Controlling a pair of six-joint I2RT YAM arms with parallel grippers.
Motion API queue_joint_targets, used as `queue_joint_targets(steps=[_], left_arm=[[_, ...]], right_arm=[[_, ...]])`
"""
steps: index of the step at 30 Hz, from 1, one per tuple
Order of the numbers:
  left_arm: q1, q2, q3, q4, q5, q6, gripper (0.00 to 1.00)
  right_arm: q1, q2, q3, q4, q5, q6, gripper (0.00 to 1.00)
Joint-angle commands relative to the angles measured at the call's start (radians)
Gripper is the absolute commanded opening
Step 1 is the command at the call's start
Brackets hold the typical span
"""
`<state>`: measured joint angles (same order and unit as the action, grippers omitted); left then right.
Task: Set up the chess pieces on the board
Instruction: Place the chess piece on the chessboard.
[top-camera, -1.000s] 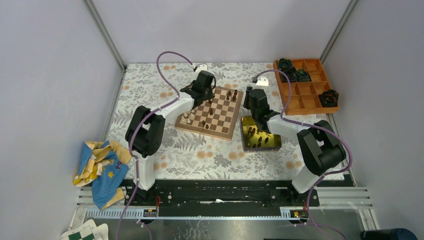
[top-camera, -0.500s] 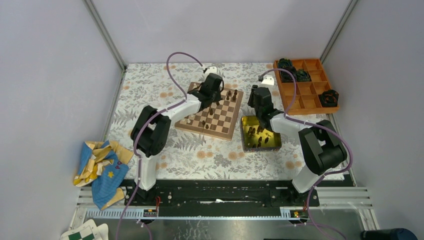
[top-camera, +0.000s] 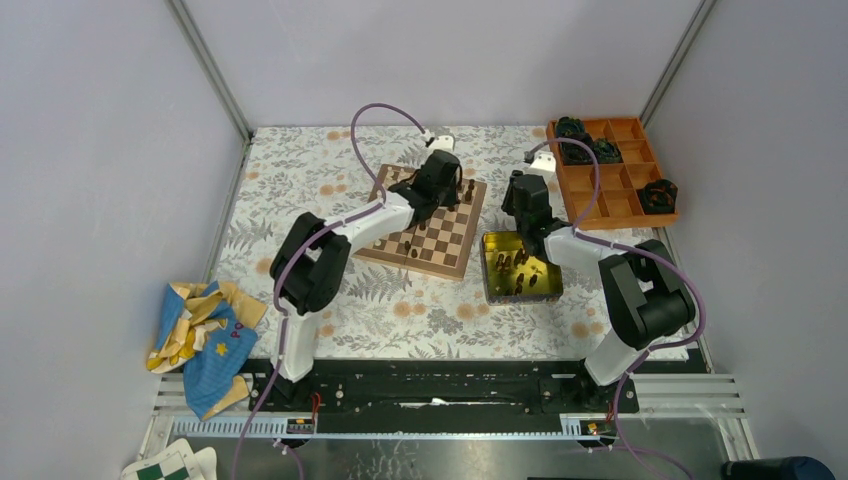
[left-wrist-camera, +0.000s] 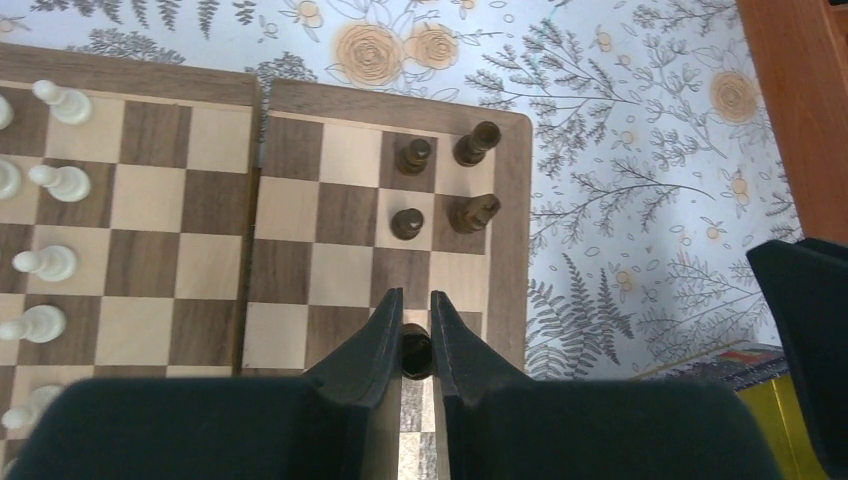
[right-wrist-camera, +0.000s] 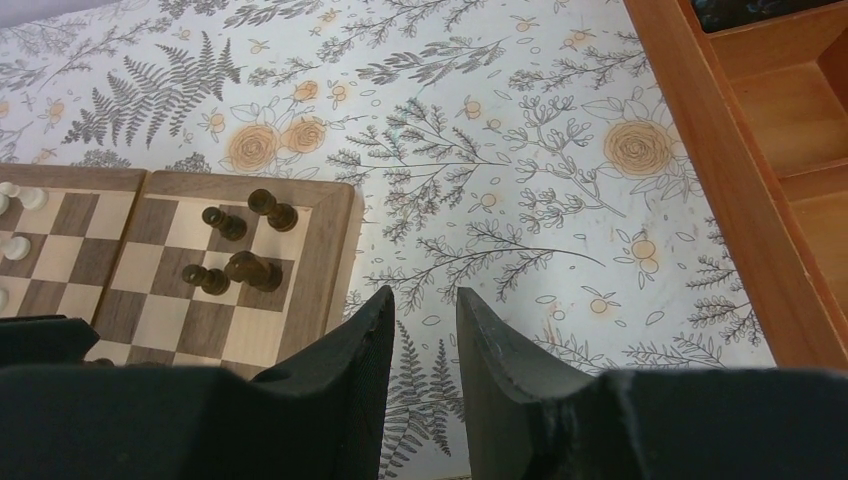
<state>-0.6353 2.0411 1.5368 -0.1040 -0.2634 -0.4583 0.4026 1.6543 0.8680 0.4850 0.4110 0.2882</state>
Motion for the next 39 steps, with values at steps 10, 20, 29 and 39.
queue_joint_targets(steps=[10, 20, 29, 39], left_arm=[[-0.052, 0.047, 0.046, 0.073, 0.009, 0.043, 0.0], [-0.066, 0.059, 0.033, 0.123, -0.007, 0.058, 0.0], [-0.069, 0.079, 0.026, 0.139, -0.012, 0.065, 0.0], [-0.072, 0.087, 0.009, 0.154, -0.033, 0.077, 0.0]], right_arm=[[-0.054, -0.045, -0.021, 0.064, 0.012, 0.04, 0.36], [-0.061, -0.044, -0.021, 0.067, -0.001, 0.045, 0.36], [-0.063, -0.034, -0.015, 0.067, -0.007, 0.048, 0.36], [-0.063, -0.03, -0.017, 0.07, -0.017, 0.052, 0.36]])
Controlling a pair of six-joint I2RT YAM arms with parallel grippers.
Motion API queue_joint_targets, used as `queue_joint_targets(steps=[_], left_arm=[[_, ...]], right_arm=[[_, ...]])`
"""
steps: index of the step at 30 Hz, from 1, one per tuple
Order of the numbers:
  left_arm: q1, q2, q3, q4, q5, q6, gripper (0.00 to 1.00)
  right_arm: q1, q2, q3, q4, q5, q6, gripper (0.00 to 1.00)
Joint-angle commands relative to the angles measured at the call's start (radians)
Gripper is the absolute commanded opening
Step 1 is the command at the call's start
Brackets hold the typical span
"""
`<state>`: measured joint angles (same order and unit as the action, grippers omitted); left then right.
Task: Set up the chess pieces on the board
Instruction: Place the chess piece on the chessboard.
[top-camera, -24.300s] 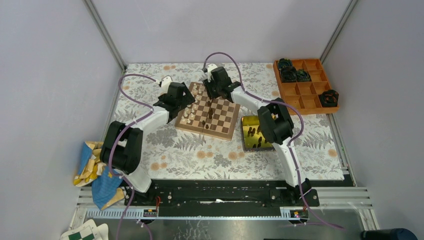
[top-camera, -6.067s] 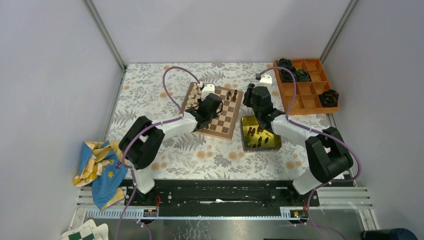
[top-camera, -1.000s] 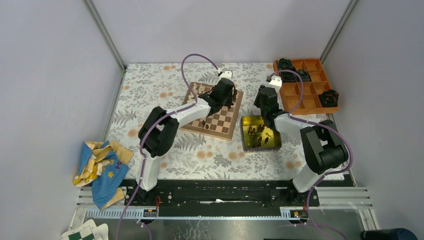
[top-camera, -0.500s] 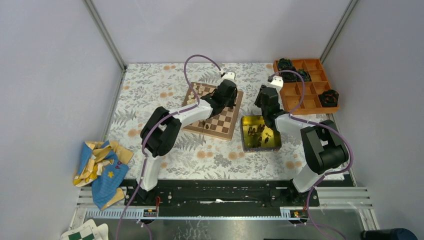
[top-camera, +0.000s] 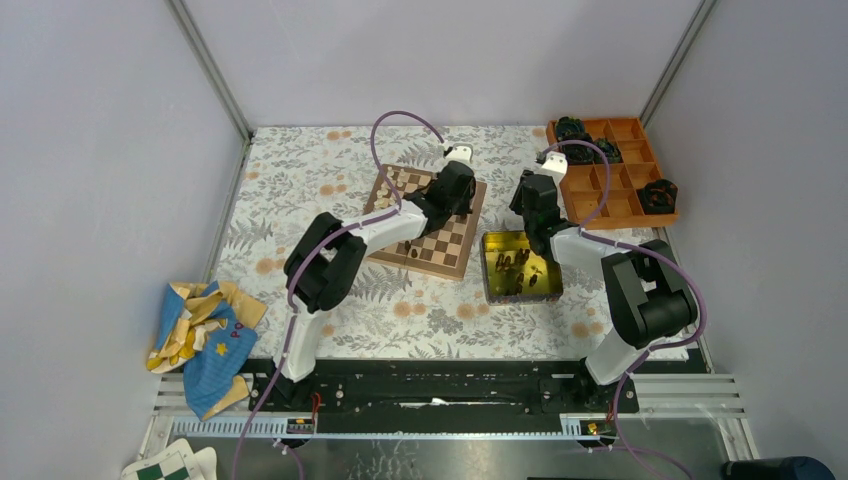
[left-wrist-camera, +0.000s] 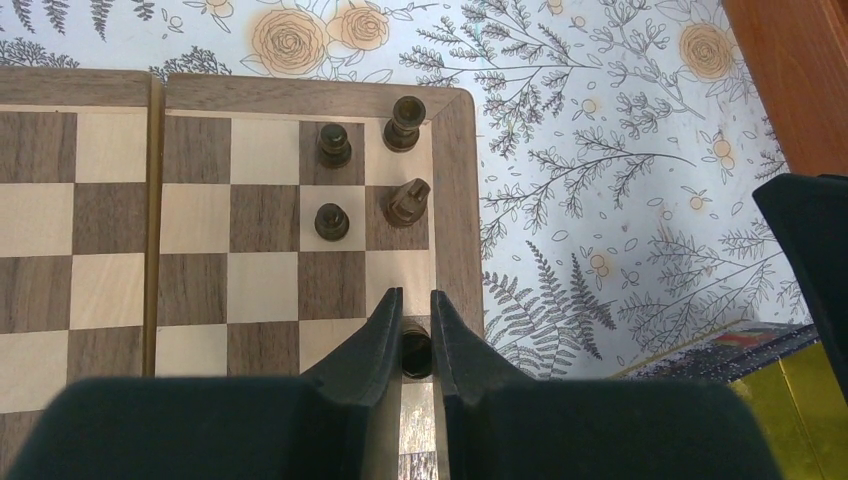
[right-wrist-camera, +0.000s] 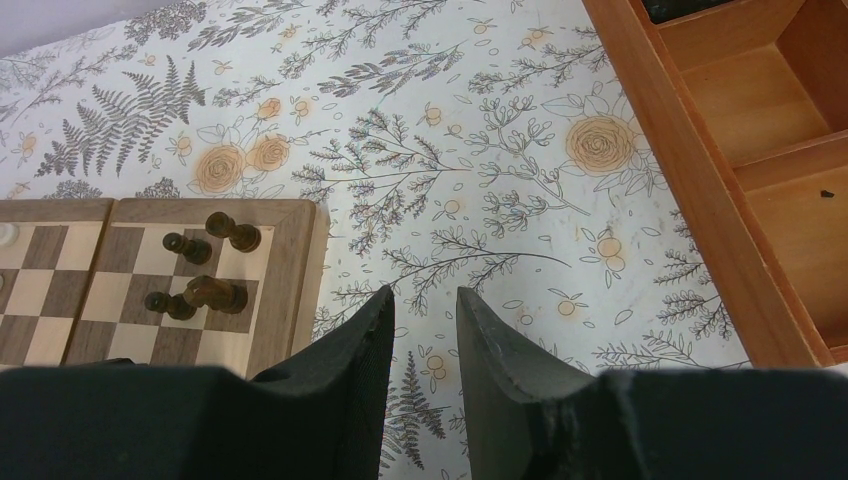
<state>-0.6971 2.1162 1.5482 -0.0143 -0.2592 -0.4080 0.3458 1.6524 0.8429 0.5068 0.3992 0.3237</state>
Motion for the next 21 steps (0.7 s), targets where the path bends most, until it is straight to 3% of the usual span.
queue_joint_targets(steps=[1, 14, 21], left_arm=[[-0.011, 0.014, -0.005, 0.066, -0.039, 0.029, 0.0], [-0.021, 0.027, -0.023, 0.081, -0.066, 0.043, 0.02], [-0.022, 0.03, -0.028, 0.08, -0.074, 0.041, 0.14]], right_arm=[[-0.005, -0.028, 0.008, 0.048, -0.005, 0.018, 0.36], [-0.006, -0.022, 0.007, 0.048, -0.01, 0.021, 0.36], [-0.006, -0.021, 0.007, 0.049, -0.016, 0.021, 0.36]])
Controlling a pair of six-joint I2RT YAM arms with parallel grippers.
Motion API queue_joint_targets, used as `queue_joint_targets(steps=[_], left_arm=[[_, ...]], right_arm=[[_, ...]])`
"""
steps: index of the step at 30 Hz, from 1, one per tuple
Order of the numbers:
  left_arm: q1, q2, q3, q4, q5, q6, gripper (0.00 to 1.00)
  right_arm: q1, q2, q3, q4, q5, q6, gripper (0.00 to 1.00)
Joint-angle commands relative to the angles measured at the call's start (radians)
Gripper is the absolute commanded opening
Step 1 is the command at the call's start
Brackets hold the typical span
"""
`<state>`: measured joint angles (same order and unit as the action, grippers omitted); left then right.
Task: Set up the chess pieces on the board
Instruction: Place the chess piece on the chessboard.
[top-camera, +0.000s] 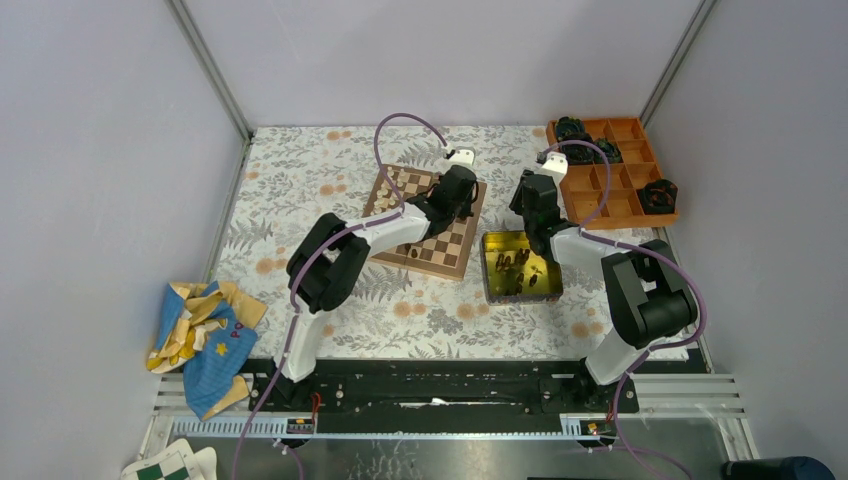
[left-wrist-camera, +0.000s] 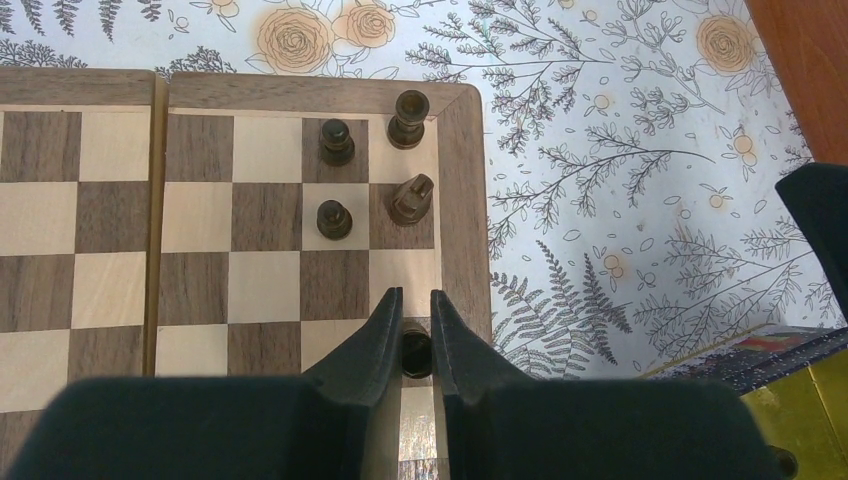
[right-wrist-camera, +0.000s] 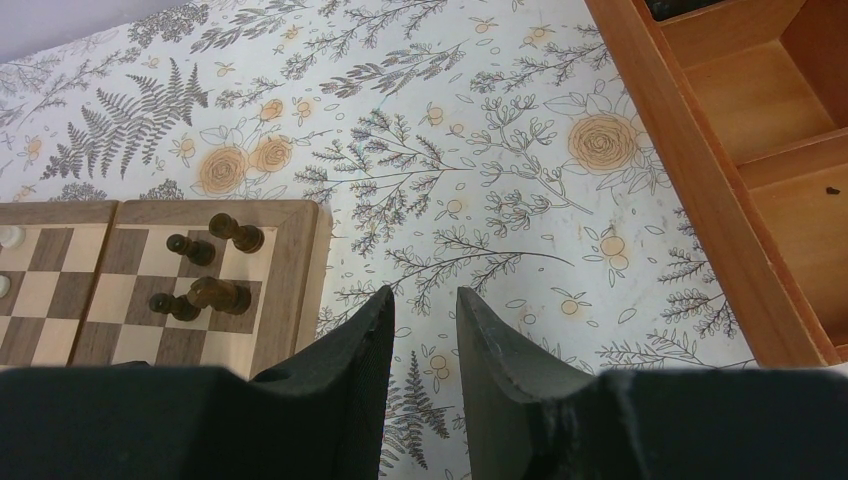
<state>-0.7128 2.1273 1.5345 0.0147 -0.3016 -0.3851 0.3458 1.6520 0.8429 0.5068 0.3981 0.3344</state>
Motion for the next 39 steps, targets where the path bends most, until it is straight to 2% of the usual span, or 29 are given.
queue_joint_targets(steps=[1, 6, 12, 21, 26, 28, 33, 39], left_arm=[[-0.007, 0.017, -0.014, 0.05, -0.034, 0.018, 0.16], [-0.008, 0.011, -0.015, 0.049, -0.043, 0.015, 0.29], [-0.008, 0.001, -0.017, 0.048, -0.044, 0.014, 0.4], [-0.013, -0.021, -0.001, 0.046, -0.04, 0.012, 0.62], [-0.015, -0.082, -0.017, 0.044, -0.058, 0.015, 0.67], [-0.015, -0.121, -0.044, 0.048, -0.07, 0.017, 0.7], [-0.016, -0.256, -0.148, 0.073, -0.135, 0.001, 0.86], [-0.014, -0.375, -0.293, 0.081, -0.237, -0.034, 0.88]], right_arm=[[-0.005, -0.019, 0.007, 0.049, -0.015, 0.012, 0.36], [-0.007, -0.017, 0.007, 0.049, -0.021, 0.012, 0.36], [-0.007, -0.015, 0.007, 0.048, -0.024, 0.014, 0.36], [-0.005, -0.015, 0.004, 0.05, -0.021, 0.01, 0.36], [-0.006, -0.026, -0.001, 0.056, -0.016, -0.001, 0.36], [-0.006, -0.029, -0.002, 0.056, -0.018, -0.005, 0.36], [-0.005, -0.038, -0.008, 0.053, -0.035, -0.005, 0.36], [-0.006, -0.051, -0.011, 0.043, -0.052, -0.006, 0.36]])
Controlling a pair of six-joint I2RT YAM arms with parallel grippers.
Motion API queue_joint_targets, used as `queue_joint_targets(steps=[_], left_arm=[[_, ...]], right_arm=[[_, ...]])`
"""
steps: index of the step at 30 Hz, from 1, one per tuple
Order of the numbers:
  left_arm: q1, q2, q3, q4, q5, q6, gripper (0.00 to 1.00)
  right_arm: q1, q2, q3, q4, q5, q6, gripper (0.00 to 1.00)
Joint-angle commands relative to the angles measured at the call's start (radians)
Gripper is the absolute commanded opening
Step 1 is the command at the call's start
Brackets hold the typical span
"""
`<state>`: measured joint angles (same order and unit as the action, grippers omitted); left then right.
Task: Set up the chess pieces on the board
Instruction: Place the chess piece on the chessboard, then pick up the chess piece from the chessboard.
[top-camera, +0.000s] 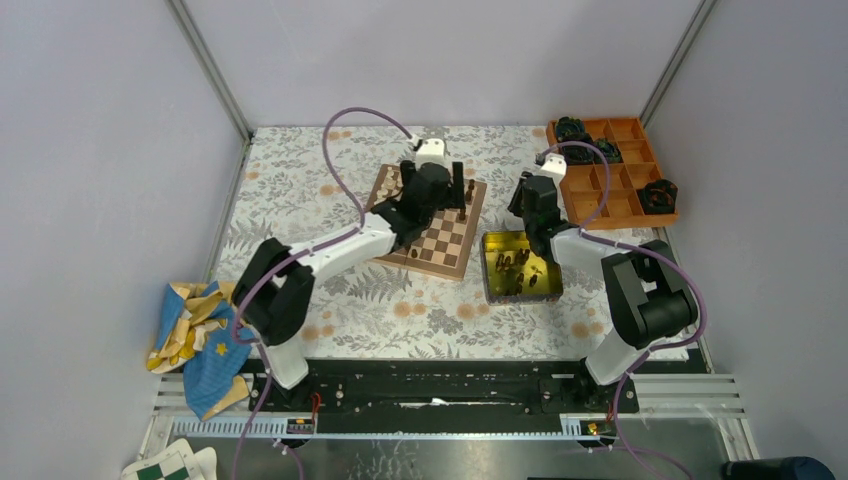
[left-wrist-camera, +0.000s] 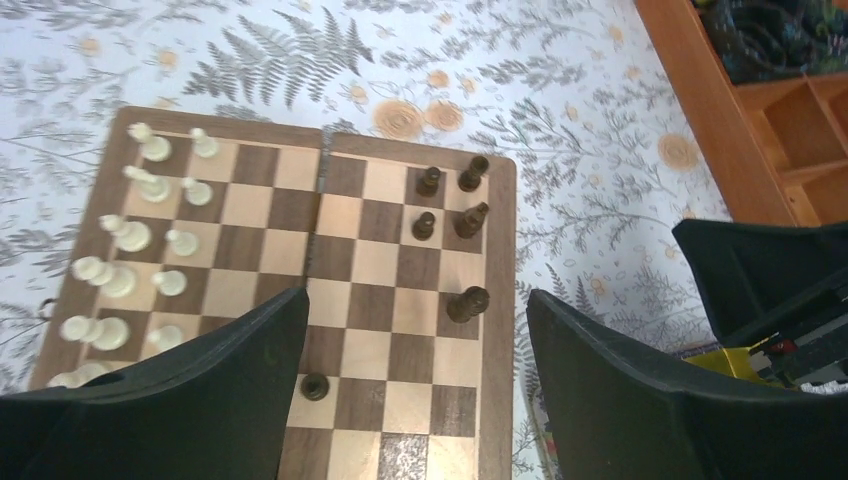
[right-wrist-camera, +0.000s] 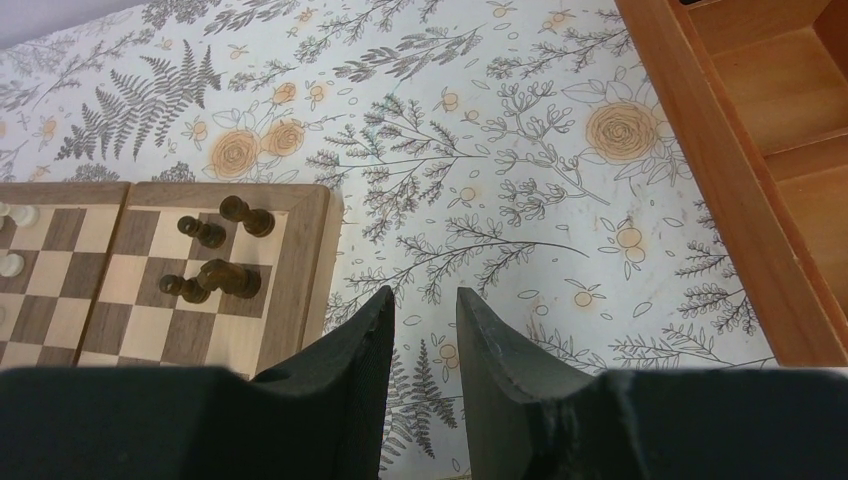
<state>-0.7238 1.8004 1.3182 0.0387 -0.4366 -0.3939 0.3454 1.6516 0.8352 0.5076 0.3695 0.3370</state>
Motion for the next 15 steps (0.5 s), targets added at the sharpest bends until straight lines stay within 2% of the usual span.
queue_joint_targets(steps=[1, 9, 15], left_arm=[[-0.002, -0.056, -0.096, 0.054, -0.117, -0.032, 0.88], [-0.002, -0.033, -0.138, -0.007, -0.178, -0.098, 0.83], [0.002, 0.007, -0.137, -0.023, -0.186, -0.132, 0.76]], right_arm=[[-0.005, -0.055, -0.004, 0.042, -0.026, -0.007, 0.36], [-0.005, -0.086, -0.018, 0.04, -0.037, -0.005, 0.36], [-0.006, -0.09, -0.024, 0.04, -0.047, 0.0, 0.36]])
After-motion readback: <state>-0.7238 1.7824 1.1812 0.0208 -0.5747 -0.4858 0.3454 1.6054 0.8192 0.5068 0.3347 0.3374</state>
